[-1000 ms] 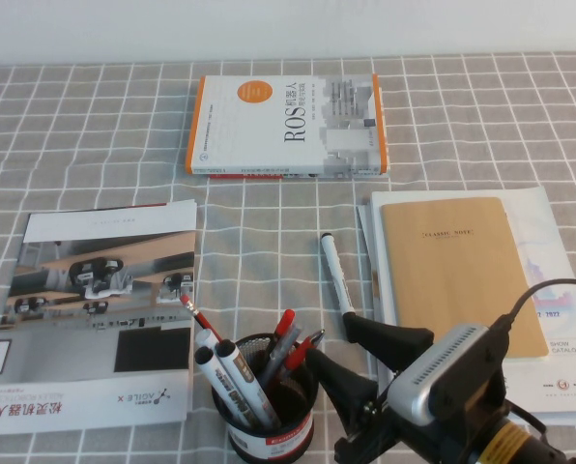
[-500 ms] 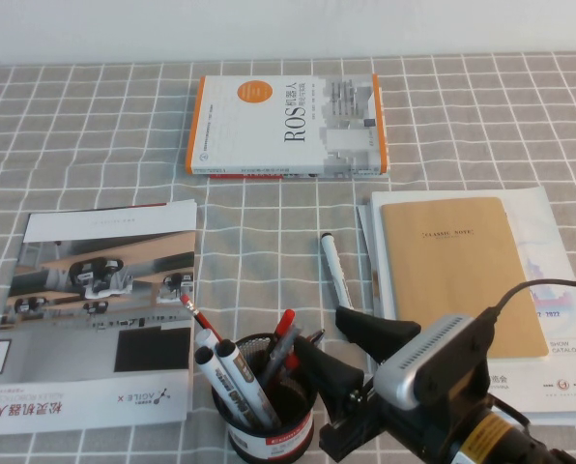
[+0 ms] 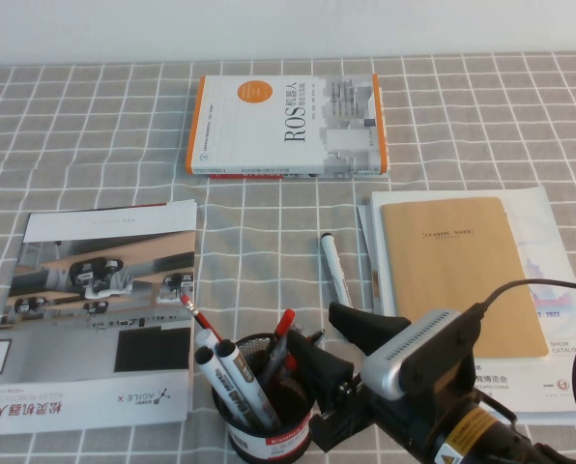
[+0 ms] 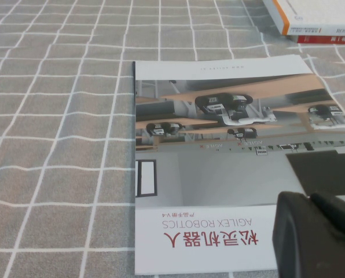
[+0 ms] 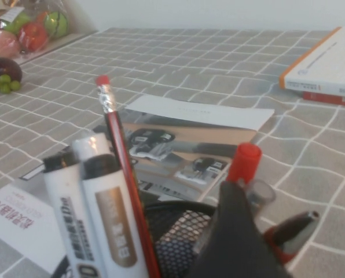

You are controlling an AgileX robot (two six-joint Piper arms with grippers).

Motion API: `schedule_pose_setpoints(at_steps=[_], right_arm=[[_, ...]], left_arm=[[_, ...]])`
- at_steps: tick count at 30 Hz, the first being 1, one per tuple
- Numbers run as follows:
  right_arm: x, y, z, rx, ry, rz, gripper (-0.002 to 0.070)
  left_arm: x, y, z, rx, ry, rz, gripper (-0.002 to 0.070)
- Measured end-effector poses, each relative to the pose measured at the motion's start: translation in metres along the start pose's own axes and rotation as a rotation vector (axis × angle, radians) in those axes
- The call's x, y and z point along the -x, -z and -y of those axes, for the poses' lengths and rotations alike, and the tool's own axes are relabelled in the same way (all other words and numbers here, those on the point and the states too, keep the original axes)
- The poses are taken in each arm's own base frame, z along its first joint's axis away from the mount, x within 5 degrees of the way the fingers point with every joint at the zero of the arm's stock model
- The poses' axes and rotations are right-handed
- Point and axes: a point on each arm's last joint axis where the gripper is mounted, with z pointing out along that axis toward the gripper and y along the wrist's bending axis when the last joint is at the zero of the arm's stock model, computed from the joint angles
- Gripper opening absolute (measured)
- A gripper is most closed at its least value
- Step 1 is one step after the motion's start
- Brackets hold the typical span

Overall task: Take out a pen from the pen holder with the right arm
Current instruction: 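Take a marker out of the pen holder and lay it on the table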

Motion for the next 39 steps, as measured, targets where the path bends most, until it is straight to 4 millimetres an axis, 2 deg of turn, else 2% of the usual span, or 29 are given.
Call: schedule_pose_setpoints(at_steps=[32,39], right_arm=[[-0.0035,-0.0008,0.0011,-0.008,-0.098,-0.011,0.0337],[-0.0038,-0.0007,-0.0012,0.017,-0.092,-0.016,0.0276]], left_arm=[[0.0000,0.0000,0.0000,0.000,0.000,0.000,-0.0003],[0.0000,0.0000,0.0000,0.000,0.000,0.000,-0.0003]])
